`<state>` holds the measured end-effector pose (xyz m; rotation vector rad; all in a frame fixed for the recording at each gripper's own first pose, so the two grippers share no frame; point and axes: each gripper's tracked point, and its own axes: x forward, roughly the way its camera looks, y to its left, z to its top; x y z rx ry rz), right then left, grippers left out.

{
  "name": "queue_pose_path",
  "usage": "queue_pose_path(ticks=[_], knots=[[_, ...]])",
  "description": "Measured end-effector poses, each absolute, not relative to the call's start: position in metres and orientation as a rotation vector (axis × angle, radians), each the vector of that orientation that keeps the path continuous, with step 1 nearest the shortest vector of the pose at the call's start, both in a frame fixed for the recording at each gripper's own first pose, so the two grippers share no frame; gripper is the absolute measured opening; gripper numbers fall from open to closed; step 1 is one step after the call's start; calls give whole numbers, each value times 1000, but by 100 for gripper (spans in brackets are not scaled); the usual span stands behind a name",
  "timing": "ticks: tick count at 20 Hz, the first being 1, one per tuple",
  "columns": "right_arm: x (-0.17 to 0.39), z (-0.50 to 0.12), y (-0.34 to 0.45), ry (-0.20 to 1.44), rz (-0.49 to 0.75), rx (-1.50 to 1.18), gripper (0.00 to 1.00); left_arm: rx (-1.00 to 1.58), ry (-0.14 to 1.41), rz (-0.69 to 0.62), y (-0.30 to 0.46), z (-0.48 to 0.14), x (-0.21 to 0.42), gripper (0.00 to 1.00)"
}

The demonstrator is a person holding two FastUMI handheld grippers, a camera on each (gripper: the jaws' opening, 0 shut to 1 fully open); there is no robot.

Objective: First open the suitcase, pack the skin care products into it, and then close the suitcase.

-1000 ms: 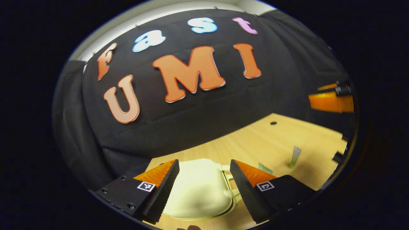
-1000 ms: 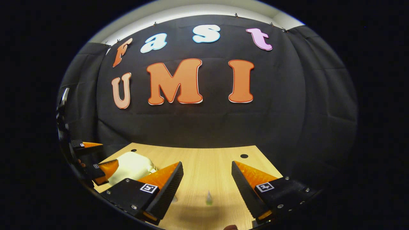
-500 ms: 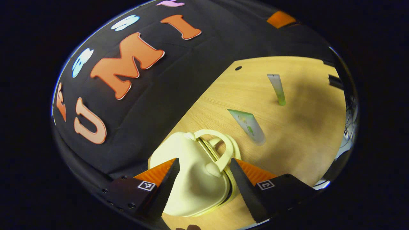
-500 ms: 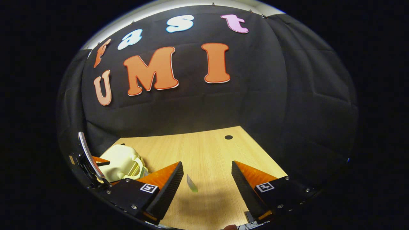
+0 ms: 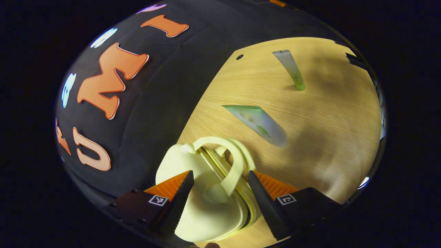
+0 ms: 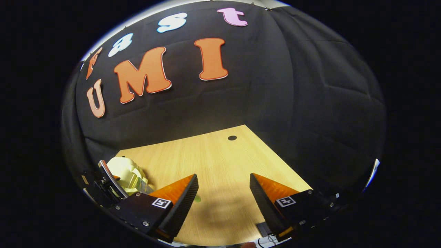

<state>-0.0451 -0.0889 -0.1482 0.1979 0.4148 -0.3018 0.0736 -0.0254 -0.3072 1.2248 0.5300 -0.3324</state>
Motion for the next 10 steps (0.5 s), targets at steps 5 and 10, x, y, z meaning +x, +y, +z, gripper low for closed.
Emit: queue_pose_path(ticks=[5,10], knots=[[-43,-154,-93,431,-316,252,95,1257,538,-320,-30,-311,89,98],[-39,-151,-98,427,-317,266,95,1257,653,-332,-31,-343,89,39]])
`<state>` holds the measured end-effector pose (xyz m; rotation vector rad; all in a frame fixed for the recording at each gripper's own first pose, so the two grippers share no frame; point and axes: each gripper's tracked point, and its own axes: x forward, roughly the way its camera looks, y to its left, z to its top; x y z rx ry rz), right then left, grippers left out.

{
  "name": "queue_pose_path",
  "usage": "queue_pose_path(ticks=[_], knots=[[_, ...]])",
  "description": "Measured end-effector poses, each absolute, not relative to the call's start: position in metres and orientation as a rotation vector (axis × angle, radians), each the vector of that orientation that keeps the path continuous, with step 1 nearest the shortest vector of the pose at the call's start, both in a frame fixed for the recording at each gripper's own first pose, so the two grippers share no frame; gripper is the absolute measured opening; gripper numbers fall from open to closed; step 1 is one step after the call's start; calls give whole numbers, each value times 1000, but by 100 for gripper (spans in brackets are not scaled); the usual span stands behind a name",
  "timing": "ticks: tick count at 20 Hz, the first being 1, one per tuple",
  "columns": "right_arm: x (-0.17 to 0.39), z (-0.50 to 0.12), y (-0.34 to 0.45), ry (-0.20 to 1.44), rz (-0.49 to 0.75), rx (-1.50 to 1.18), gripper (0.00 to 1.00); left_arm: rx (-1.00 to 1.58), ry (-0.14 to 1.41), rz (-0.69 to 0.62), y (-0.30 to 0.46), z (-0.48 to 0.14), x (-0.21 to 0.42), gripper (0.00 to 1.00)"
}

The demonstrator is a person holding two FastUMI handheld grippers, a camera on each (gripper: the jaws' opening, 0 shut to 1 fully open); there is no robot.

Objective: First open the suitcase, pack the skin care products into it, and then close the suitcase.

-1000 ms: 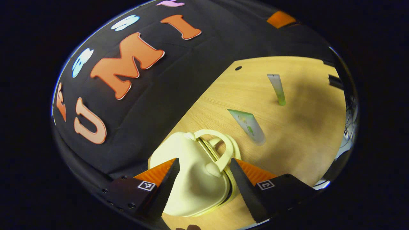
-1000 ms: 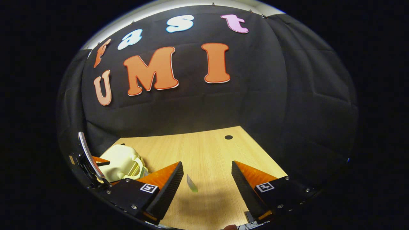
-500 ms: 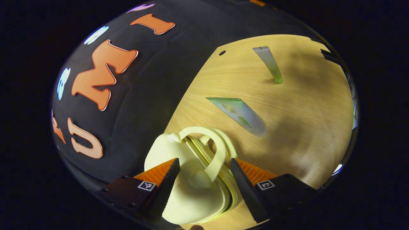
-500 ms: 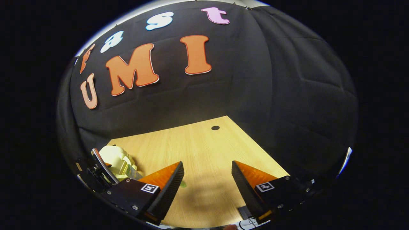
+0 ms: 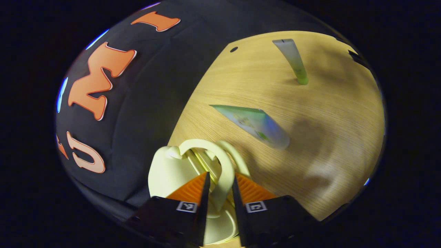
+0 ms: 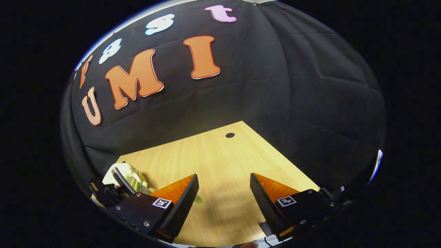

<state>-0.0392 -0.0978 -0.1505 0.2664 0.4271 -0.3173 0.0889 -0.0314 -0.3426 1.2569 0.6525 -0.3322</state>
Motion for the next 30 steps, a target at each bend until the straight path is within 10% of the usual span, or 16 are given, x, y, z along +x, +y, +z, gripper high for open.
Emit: queue_pose_path(ticks=[5,30], knots=[[-39,-149,-95,423,-302,292,95,1319,671,-379,-42,-337,89,2],[18,-50,96,254,-148,268,95,73,521,-280,-64,-300,112,1]])
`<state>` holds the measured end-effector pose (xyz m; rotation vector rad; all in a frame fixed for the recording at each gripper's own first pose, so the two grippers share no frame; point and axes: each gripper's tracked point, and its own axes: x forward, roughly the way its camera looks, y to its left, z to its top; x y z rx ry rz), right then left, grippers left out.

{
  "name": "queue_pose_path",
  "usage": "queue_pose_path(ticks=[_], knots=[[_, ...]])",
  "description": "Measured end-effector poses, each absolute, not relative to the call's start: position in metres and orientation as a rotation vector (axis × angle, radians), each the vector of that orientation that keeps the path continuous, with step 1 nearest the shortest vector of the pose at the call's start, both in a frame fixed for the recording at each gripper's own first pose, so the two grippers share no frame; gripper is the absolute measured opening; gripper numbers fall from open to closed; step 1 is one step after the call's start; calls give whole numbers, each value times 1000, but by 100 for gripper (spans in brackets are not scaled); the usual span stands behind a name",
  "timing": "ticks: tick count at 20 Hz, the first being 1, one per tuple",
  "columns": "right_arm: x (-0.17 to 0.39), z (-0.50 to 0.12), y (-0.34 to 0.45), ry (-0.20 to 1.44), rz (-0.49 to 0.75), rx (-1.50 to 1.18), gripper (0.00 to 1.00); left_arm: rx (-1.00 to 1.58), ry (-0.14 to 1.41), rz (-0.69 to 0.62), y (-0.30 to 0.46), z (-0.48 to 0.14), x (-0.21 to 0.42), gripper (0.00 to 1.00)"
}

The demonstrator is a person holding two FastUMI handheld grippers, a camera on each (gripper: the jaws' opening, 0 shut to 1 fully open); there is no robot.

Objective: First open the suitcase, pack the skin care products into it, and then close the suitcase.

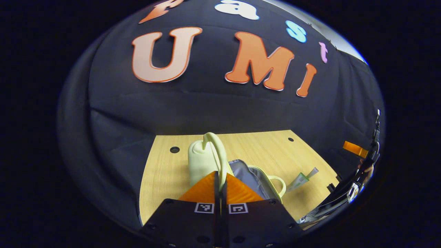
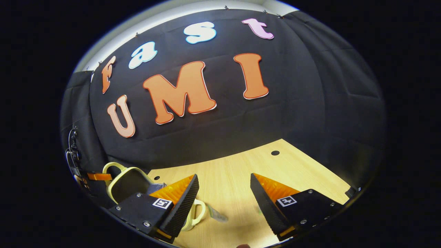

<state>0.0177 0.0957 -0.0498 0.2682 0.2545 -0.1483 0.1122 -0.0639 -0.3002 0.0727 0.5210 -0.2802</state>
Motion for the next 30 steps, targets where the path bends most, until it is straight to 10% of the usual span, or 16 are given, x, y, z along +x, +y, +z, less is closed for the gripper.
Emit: queue_pose_path(ticks=[18,21,26,30], knots=[[7,-38,175,291,-122,167,95,-18,874,29,-35,-439,105,4],[2,-43,171,305,-127,151,95,65,901,90,-18,-445,106,24],[1,-52,153,310,-138,138,95,140,821,205,-7,-417,105,96],[5,-65,133,322,-136,106,95,182,648,231,-48,-354,103,99]])
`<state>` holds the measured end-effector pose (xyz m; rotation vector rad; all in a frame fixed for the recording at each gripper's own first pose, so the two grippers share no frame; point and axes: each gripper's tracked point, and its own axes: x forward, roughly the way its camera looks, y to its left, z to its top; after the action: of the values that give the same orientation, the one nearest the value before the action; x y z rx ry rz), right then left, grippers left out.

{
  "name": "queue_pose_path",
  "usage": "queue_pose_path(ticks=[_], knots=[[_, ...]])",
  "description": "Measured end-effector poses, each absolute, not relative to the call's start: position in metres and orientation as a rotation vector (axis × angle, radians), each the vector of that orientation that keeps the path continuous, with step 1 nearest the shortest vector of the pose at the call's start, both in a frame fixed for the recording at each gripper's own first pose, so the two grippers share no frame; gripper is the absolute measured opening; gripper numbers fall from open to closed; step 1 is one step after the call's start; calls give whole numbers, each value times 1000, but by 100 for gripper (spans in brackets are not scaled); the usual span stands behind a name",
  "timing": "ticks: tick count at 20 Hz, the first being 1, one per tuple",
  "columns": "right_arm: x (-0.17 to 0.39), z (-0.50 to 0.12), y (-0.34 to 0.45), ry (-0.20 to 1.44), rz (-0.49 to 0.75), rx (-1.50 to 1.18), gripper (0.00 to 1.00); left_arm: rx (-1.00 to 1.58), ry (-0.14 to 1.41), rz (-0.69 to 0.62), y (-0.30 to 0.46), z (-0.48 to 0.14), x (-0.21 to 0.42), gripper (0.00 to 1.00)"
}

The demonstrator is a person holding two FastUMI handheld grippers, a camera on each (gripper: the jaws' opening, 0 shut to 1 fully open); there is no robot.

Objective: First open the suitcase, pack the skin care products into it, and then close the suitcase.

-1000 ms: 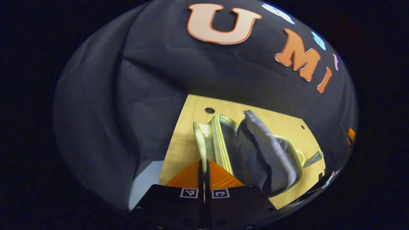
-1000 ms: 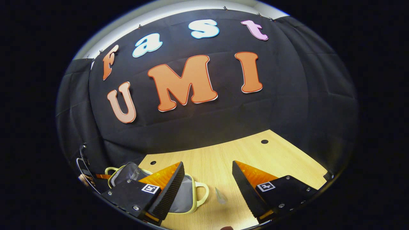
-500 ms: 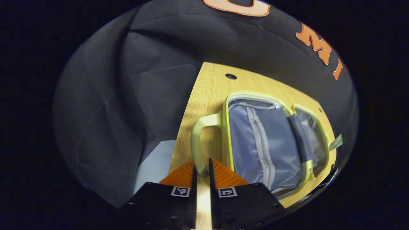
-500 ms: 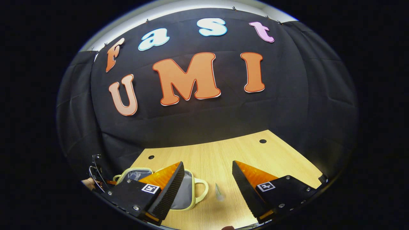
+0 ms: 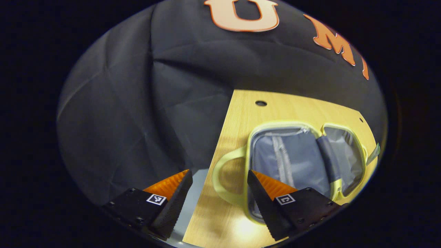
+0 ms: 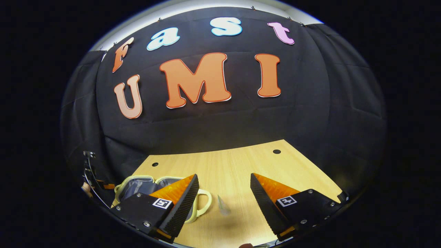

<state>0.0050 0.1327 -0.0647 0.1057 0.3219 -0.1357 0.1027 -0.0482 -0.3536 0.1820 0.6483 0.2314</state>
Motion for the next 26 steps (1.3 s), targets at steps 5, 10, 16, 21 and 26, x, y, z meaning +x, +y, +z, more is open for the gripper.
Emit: queue_pose_path(ticks=[5,10,16,21,26], knots=[[14,-86,106,336,-111,52,95,200,455,134,-163,-264,88,99],[20,-106,77,370,-72,73,95,170,337,12,-310,-237,81,99],[22,-127,44,396,-31,75,95,12,272,-131,-495,-249,89,99],[18,-143,8,417,2,48,95,70,289,-191,-606,-293,86,97],[15,-159,-37,448,-13,49,95,135,299,-197,-659,-351,96,97]])
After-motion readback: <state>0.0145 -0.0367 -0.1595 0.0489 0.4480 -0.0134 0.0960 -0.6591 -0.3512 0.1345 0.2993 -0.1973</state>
